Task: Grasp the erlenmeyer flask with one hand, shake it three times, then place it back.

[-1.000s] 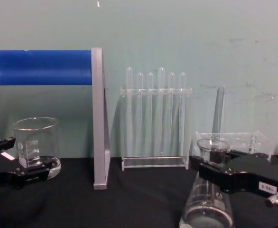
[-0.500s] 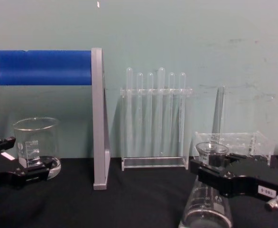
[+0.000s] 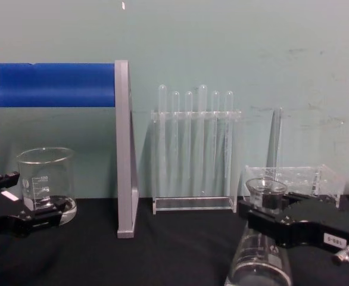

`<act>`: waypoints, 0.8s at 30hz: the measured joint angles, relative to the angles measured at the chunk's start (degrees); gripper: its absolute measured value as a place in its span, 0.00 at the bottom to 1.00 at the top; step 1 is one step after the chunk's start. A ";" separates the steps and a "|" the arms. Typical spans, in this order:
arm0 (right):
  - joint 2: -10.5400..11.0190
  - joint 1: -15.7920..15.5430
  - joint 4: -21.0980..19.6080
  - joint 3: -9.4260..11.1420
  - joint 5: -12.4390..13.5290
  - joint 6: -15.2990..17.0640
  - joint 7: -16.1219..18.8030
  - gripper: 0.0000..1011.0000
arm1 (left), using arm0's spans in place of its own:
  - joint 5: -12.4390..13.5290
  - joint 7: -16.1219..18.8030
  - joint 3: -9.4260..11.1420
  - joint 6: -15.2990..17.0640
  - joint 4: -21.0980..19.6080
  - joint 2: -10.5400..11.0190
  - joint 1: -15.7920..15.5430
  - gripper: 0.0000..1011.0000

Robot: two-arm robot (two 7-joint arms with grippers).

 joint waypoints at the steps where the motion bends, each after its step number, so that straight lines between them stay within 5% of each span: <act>1: 0.00 0.00 0.00 0.01 0.00 0.06 0.00 0.51 | 0.00 0.00 0.00 0.00 0.00 0.00 0.00 0.99; 15: 0.00 0.00 -0.01 0.01 -0.01 0.09 -0.01 0.93 | 0.00 0.00 0.00 0.00 0.00 0.00 0.00 0.99; 24: 0.00 0.00 -0.01 0.01 0.00 0.07 0.00 0.99 | 0.00 0.00 0.00 0.00 0.00 0.00 0.00 0.99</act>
